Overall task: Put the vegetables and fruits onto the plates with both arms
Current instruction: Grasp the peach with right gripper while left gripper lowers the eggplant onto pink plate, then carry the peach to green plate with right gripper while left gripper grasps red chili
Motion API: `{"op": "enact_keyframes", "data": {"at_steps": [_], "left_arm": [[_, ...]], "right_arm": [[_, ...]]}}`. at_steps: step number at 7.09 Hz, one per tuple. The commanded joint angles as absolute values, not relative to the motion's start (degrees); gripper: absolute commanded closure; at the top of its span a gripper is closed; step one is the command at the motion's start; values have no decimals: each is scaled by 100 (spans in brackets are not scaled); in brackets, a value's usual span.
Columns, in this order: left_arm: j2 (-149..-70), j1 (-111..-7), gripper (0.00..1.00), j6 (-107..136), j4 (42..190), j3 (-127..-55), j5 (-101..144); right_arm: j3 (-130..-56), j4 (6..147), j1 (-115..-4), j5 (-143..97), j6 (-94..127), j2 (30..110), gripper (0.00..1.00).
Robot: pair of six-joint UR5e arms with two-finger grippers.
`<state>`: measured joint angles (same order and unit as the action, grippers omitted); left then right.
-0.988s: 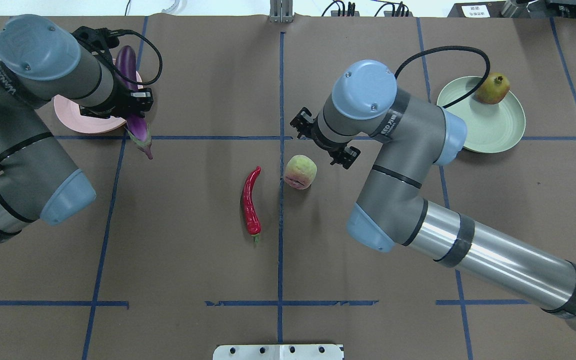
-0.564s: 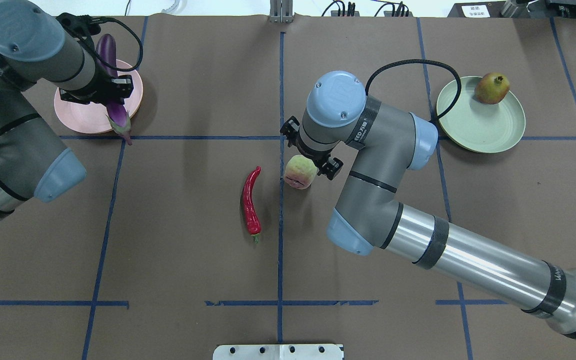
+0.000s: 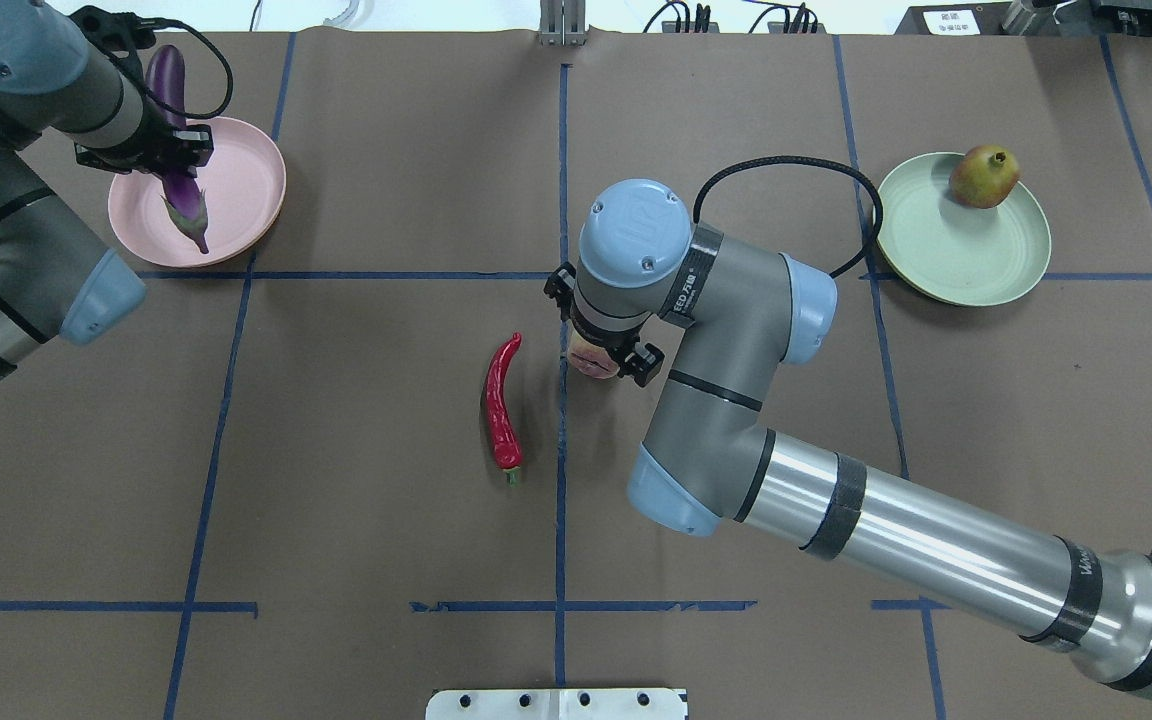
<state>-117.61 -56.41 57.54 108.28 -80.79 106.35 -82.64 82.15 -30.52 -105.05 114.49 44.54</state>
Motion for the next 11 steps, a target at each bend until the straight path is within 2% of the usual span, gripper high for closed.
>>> {"op": "enact_keyframes", "data": {"at_steps": [1,2,4,5,7,10,11], "left_arm": [[-12092,-5660,24,5652,11232,-7123,10635],[-12102,-5634,0,5643,11493,-7067,10635],[-12120,-5634,0,5712,11575,-7198,11429],[-12190,-5625,0,5843,11627,-7346,11626],[-12260,-4961,0,7219,11611,-7969,11936],[-12970,-4036,0,8043,11122,-8112,11900],[-13286,-3704,0,8146,10631,-8156,11787]], "right_arm": [[-8253,8200,-3015,-10406,11452,4394,100],[-8505,8252,-3189,-10485,11417,4473,100],[-9425,8323,-3942,-10958,11025,5312,100],[-9483,8349,-4390,-10934,10308,5648,100],[-9318,8350,-5147,-10907,8377,6203,100],[-8564,8271,-5773,-10898,6886,6503,100],[-8500,8271,-5827,-10916,6708,6513,94]]}}
